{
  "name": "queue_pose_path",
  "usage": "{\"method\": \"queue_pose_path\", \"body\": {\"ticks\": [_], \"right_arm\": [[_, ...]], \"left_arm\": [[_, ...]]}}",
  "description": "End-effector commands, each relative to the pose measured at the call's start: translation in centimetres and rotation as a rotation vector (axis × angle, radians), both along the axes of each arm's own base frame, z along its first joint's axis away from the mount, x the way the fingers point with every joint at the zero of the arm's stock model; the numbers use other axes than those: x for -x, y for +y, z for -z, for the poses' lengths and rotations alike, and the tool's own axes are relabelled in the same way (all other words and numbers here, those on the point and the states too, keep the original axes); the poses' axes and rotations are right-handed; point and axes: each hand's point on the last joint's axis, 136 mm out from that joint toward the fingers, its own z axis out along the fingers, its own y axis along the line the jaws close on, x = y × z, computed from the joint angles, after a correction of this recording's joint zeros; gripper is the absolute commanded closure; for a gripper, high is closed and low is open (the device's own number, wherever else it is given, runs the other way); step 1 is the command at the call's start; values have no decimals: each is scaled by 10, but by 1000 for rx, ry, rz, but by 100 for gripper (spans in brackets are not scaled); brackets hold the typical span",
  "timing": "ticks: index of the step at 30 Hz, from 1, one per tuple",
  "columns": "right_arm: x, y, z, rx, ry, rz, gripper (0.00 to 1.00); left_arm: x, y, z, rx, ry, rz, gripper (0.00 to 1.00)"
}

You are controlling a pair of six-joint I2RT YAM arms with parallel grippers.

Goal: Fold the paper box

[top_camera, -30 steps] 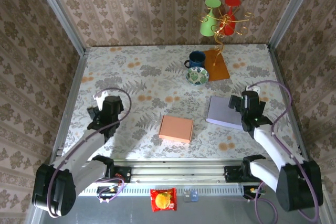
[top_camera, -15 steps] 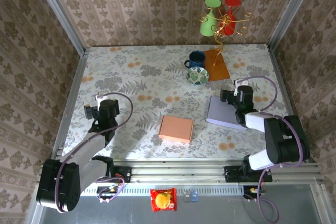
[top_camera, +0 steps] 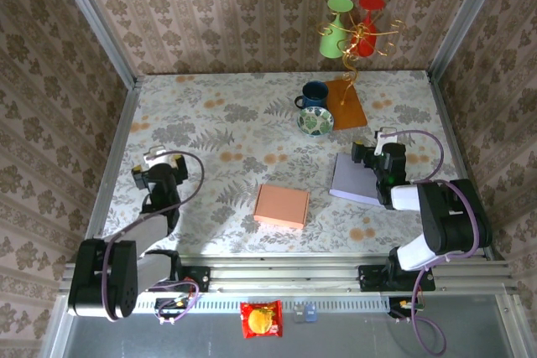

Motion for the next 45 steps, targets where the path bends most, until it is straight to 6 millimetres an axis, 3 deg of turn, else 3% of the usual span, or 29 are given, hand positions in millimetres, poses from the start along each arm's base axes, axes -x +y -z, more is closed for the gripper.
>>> {"method": "queue_pose_path", "body": {"ticks": [1,6,11,13,15,19,21,27,45], "right_arm": [[-6,-4,-10,17,-42,30,0],[-6,-4,-11,16,-44,28,0],[-5,-3,-11,16,-49,26,0],[-5,-3,-11,15,-50,27,0],[-5,-3,-10,15,-48,27,0],[-5,-4,-10,14,-48,29,0],[-5,-4,-10,16,-49,29,0],[-7,-1,-11,23,-41,16,0],[-7,1,-10,20,-37,4,0]], "left_arm": [[-20,-8,-17,48,-92,38,0],[-45,-21,-13,4,-27,125,0],[-48,-30,-16,-25,-61,211,0],[-48,-18,-12,22,-81,180,0],[-49,9,-2,83,-113,106,0],[-53,-19,11,16,-78,191,0],[-53,-21,4,-40,-139,186,0],[-71,-19,16,0,-12,196,0],[-70,-21,15,-4,-17,197,0]]}}
